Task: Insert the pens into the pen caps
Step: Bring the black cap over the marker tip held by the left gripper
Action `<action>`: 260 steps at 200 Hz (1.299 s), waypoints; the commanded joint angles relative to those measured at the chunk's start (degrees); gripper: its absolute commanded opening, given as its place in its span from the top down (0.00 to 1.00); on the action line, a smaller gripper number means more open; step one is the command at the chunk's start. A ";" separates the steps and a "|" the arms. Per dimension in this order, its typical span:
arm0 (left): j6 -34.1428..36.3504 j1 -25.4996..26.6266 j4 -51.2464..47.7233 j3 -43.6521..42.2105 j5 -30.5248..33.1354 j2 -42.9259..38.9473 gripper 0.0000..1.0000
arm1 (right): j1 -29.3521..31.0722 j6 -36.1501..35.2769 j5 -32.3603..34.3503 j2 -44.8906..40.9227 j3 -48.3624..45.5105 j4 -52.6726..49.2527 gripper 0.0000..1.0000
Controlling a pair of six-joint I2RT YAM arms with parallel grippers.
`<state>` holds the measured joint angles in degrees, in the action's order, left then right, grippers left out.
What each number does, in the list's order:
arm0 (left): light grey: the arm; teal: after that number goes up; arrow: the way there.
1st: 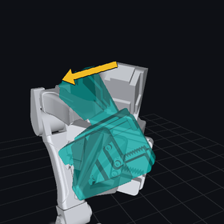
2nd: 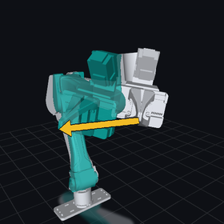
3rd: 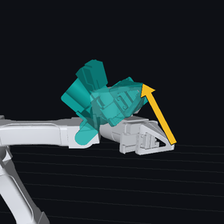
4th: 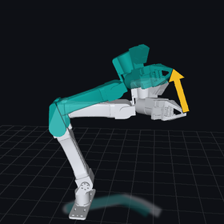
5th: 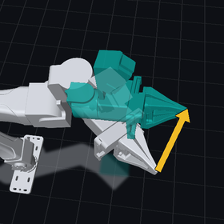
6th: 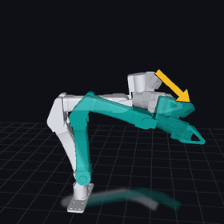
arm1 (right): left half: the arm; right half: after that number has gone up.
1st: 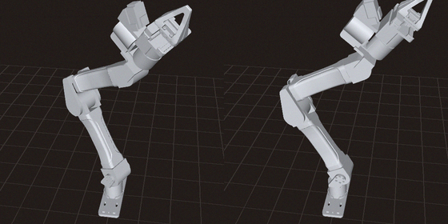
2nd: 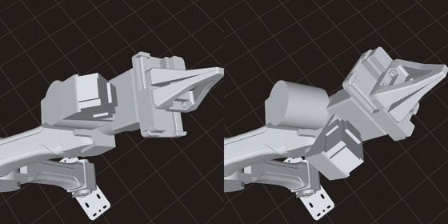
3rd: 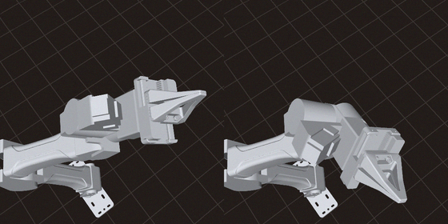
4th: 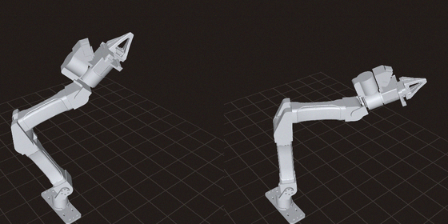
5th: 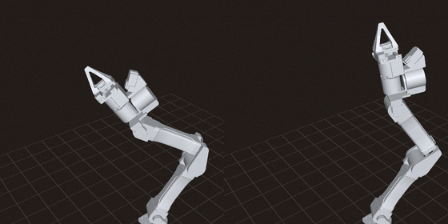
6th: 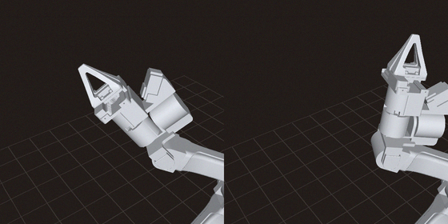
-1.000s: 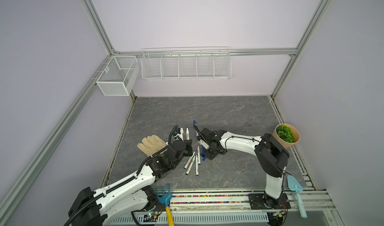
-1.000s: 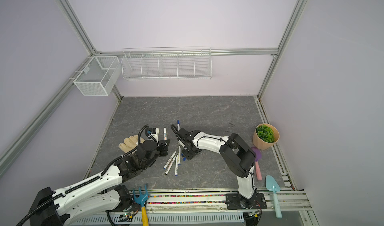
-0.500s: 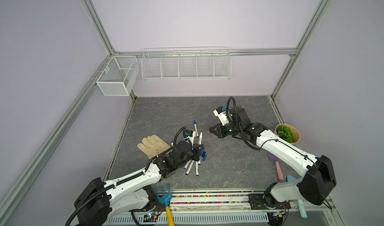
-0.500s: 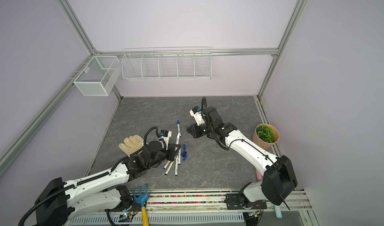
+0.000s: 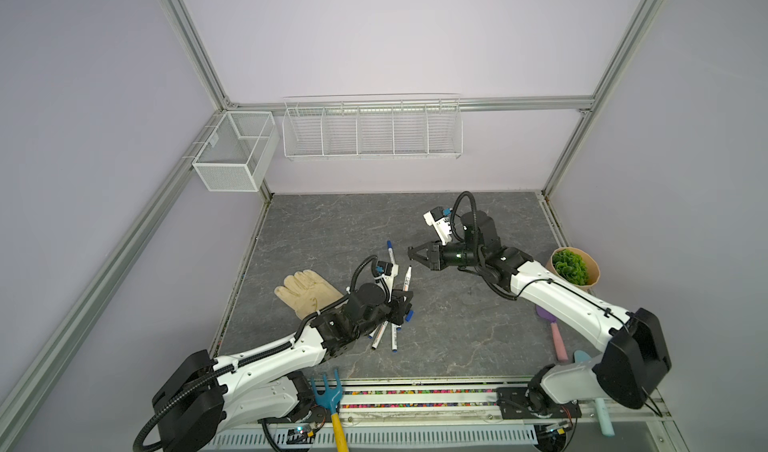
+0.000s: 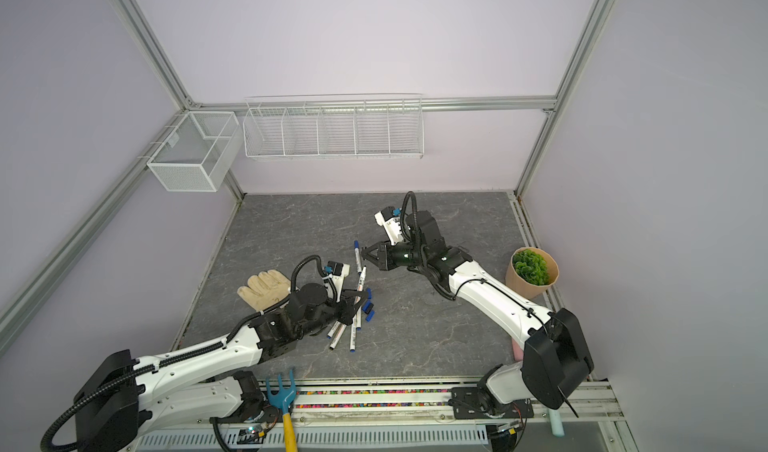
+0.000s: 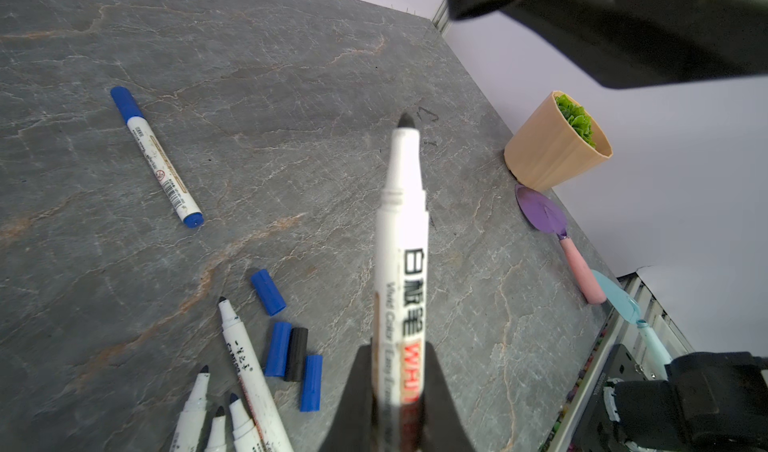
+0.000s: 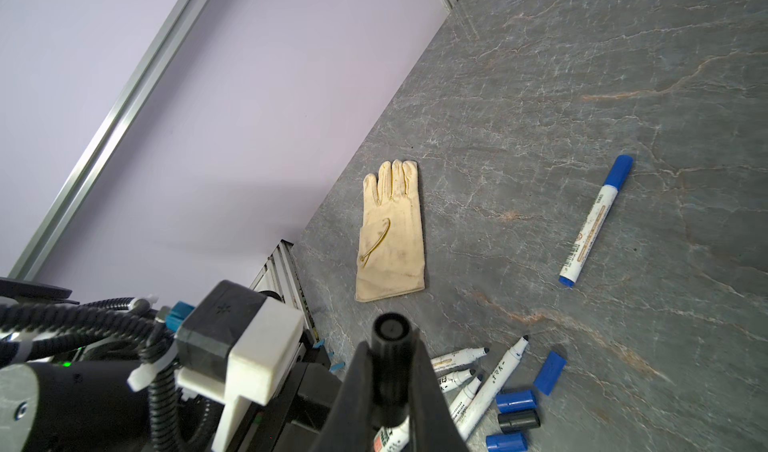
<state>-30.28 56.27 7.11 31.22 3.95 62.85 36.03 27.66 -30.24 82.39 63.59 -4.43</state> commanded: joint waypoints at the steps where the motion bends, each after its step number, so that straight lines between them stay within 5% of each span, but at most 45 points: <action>1: 1.11 0.24 1.58 0.81 -0.36 -0.90 1.00 | -0.22 0.44 -0.17 1.37 -0.40 -0.42 0.89; 133: 1.41 0.33 2.61 1.74 -0.17 1.03 1.00 | 0.17 -2.59 -1.02 1.51 -0.58 -4.28 0.89; 260: 2.53 0.33 14.76 5.52 7.35 -2.61 1.00 | -0.61 -2.00 -17.93 -7.01 -3.21 -3.17 0.87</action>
<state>-29.10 57.93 14.57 31.99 4.47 61.89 34.70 24.82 -37.28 78.32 62.06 -6.46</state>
